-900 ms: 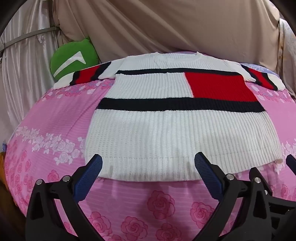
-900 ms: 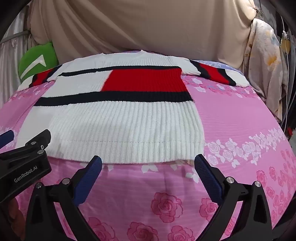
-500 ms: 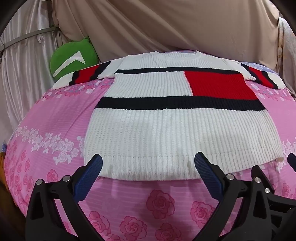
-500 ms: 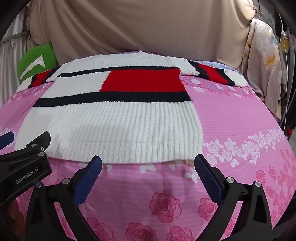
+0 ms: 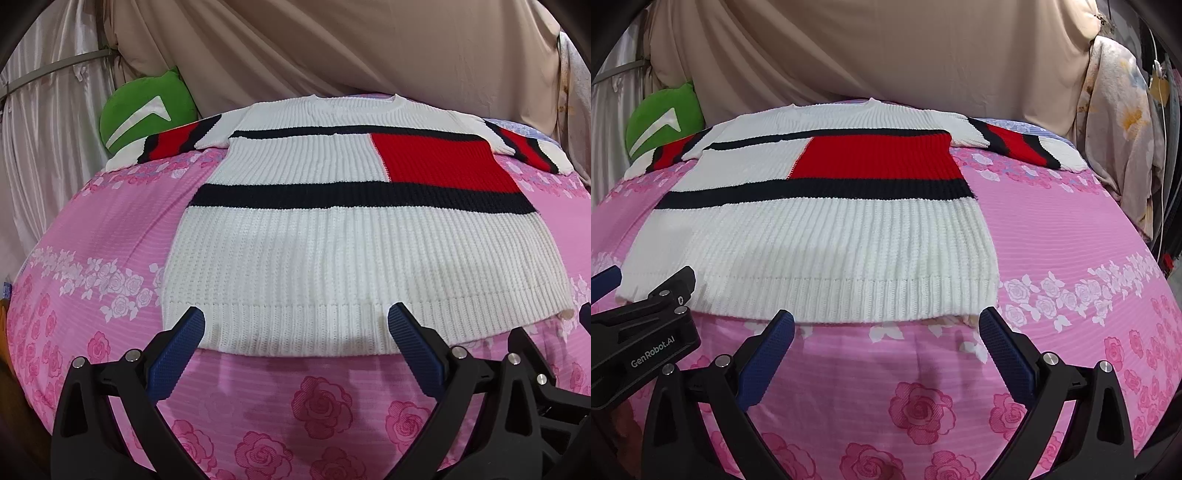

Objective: Fold small clothes

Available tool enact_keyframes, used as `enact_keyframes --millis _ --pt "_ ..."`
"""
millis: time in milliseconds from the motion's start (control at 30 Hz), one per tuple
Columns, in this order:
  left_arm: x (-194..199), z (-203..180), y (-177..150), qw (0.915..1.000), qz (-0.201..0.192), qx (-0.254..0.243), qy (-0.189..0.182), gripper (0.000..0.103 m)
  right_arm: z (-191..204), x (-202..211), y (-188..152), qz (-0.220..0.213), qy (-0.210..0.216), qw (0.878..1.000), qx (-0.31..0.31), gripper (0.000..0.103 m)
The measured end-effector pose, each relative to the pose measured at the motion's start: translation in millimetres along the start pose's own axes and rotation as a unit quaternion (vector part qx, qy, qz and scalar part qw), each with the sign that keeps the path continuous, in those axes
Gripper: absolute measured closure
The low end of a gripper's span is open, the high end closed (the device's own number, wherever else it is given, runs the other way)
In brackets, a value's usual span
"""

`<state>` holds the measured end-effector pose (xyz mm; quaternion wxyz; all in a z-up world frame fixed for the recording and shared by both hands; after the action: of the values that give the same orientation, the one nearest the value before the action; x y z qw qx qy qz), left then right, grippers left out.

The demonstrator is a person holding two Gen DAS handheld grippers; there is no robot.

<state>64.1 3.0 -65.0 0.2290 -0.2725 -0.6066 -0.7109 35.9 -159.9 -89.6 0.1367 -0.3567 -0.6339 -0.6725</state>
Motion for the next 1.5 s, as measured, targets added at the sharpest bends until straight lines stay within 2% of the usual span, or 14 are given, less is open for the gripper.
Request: enact_keyframes --millis 600,1500 --pt "-5.0 -1.9 -6.8 0.9999 -0.012 0.006 0.003 0.006 -1.8 6.2 -5.2 -0.014 -0.009 1.0 0.006 0.005" --pt "-6.9 -1.0 -9.1 0.9999 -0.01 0.003 0.014 0.006 -0.4 3.2 -6.0 -0.009 -0.007 1.0 0.007 0.005"
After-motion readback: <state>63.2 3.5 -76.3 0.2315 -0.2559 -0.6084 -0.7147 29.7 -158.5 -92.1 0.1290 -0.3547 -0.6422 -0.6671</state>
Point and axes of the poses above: each gripper's, at about its wrist camera, not at the fingertips, and x roughly against the way its jaws point, z to its left, y to its top, the point moved 8 cm from there along -x, roughly the way its jaws point
